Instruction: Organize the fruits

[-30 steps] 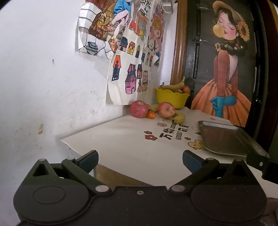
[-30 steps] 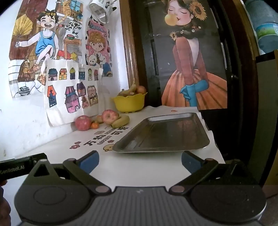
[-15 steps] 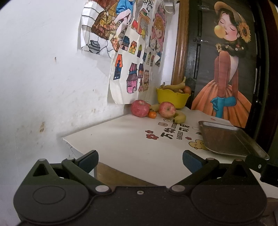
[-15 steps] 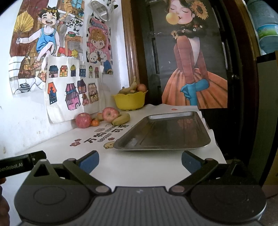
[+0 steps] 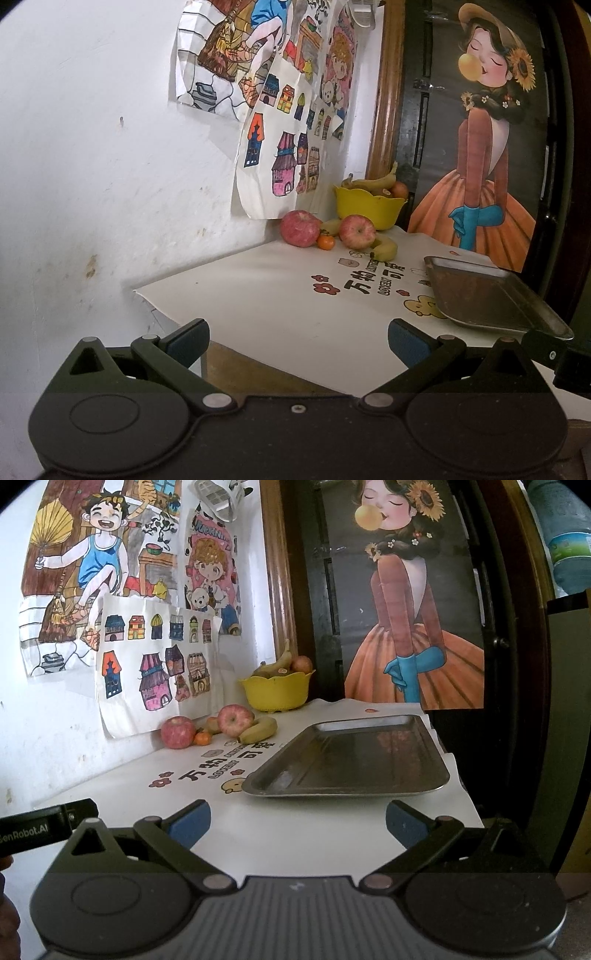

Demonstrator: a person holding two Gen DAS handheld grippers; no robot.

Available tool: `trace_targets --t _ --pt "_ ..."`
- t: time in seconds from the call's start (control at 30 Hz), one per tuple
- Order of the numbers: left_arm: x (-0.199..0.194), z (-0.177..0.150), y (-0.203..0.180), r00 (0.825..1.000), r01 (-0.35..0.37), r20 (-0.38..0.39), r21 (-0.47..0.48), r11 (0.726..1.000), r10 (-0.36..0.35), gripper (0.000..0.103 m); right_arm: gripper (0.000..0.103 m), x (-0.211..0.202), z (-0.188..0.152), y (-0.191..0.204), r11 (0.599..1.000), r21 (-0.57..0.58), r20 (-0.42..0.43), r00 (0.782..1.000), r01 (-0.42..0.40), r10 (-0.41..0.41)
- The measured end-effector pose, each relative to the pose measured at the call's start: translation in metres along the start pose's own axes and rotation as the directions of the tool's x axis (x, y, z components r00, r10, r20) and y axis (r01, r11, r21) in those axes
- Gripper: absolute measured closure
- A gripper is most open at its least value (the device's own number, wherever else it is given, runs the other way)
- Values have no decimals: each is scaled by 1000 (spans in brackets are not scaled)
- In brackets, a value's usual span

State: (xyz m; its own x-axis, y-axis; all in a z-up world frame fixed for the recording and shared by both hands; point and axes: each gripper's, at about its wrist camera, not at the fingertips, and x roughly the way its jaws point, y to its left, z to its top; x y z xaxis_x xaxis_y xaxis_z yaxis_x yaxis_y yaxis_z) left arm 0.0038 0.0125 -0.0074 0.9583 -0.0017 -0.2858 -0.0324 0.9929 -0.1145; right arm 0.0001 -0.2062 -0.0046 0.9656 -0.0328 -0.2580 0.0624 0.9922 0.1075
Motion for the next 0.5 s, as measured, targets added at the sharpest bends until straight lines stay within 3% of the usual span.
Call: trace_targets --t 0.5 --pt "-2 -2 2 1000 -1 -2 -4 1000 1 1 0 0 -3 1 1000 -1 -6 1000 -3 3"
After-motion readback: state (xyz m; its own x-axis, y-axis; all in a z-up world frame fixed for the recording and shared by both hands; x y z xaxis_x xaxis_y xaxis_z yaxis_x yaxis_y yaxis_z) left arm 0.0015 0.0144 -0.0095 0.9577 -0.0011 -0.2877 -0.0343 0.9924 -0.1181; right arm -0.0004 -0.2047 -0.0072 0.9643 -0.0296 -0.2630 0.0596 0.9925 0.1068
